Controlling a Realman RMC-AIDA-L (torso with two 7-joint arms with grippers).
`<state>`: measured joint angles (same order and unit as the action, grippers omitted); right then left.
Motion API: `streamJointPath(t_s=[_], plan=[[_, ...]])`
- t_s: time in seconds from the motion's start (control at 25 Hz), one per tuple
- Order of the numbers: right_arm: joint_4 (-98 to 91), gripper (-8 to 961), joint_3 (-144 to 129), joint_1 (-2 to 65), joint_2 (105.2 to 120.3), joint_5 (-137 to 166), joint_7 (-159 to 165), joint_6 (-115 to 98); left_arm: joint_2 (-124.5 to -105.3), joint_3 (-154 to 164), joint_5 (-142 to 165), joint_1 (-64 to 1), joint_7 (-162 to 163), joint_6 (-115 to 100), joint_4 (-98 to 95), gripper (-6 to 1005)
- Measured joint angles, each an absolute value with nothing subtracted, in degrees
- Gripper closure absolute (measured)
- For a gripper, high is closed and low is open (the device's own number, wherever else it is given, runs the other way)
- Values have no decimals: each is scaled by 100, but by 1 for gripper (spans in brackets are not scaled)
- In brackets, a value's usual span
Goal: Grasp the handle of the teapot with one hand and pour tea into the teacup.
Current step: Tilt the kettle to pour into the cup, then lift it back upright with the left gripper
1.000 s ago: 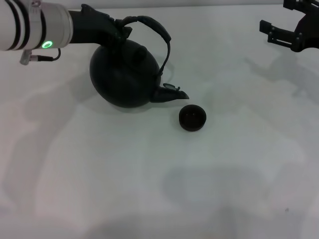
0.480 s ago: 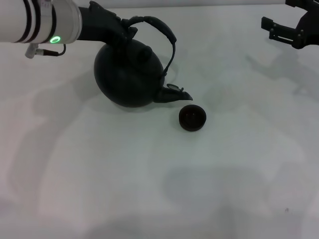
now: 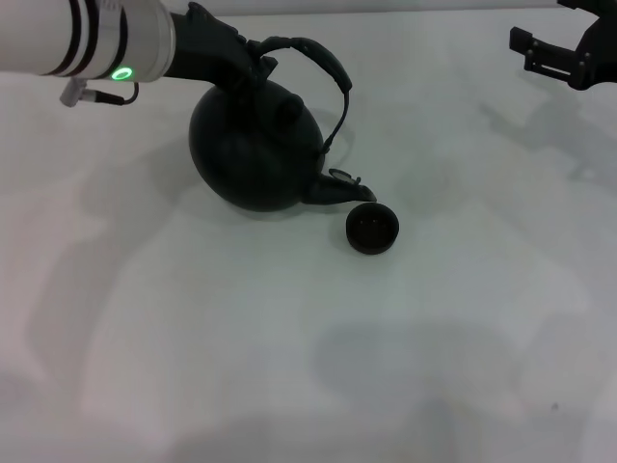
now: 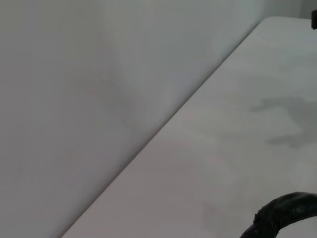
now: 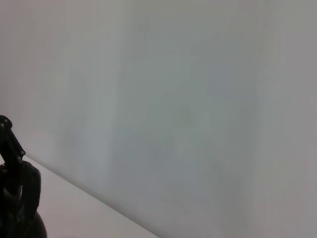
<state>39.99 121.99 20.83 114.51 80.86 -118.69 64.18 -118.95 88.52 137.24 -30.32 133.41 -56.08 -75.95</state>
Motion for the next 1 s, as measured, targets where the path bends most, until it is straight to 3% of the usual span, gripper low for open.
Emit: streamJointPath(t_s=[1.0], plan=[[3946,88,12199,2092,11462,8068,-11891,6187,-11891,9053,14469,-3345,13660,-6024,-7852,842]])
